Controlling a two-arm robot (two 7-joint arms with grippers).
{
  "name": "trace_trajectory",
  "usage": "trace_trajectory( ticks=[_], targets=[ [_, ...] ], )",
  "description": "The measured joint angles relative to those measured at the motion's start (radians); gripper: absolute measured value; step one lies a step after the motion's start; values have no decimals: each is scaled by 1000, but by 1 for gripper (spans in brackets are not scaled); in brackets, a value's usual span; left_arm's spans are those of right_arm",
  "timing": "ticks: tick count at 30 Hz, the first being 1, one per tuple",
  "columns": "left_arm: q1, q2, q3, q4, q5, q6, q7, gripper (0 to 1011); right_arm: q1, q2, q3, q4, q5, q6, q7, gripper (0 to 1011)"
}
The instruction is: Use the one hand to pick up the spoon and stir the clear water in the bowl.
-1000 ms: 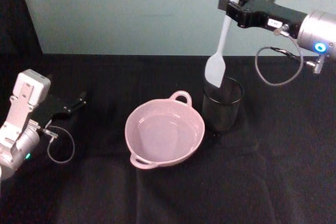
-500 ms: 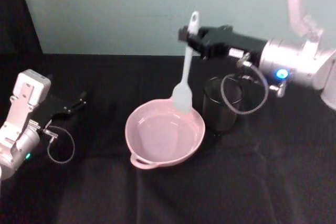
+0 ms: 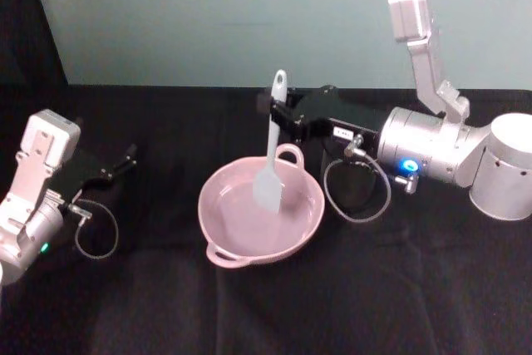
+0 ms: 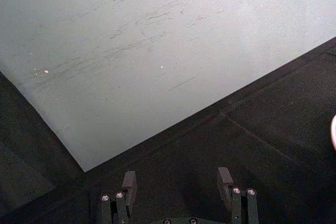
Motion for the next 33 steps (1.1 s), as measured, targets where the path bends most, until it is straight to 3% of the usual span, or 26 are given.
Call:
trace_trajectory(
  ticks=[10, 21, 30, 33],
  targets=[
    [0, 0, 0, 0, 0, 0, 0, 1011, -32, -8, 2, 34, -39, -59, 48, 117],
    [0, 0, 0, 0, 0, 0, 0, 1011, -52, -28, -1, 40, -46, -52, 85, 117],
    [0, 0, 0, 0, 0, 0, 0, 1011, -62, -77, 2, 64, -56, -85, 73, 117],
    [0, 0, 0, 0, 0, 0, 0, 1011, -62, -111, 8, 92, -68, -116, 59, 116]
  ],
)
